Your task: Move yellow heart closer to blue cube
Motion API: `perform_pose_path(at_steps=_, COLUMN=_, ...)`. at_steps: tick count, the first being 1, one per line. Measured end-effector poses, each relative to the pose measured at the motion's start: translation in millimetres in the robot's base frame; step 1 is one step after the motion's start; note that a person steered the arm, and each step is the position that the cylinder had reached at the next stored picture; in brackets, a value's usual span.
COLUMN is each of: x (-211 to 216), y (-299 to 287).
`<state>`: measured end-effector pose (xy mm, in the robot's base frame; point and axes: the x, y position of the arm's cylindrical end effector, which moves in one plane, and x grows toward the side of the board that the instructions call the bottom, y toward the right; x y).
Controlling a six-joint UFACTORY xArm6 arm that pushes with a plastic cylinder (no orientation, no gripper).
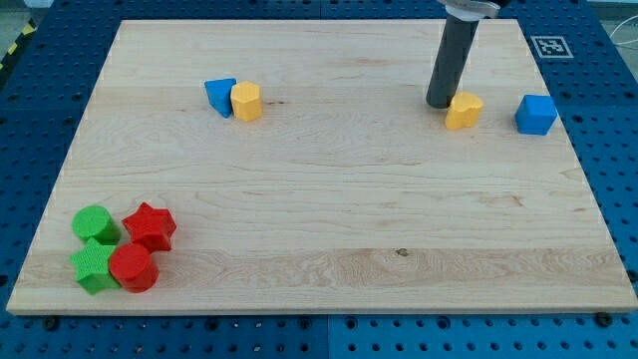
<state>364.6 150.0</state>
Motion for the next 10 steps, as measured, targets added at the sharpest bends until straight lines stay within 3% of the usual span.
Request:
perform_pose_path(at_steps=4, x=14, y=-13)
perform_pose_path(at_steps=10, x=29, y=25)
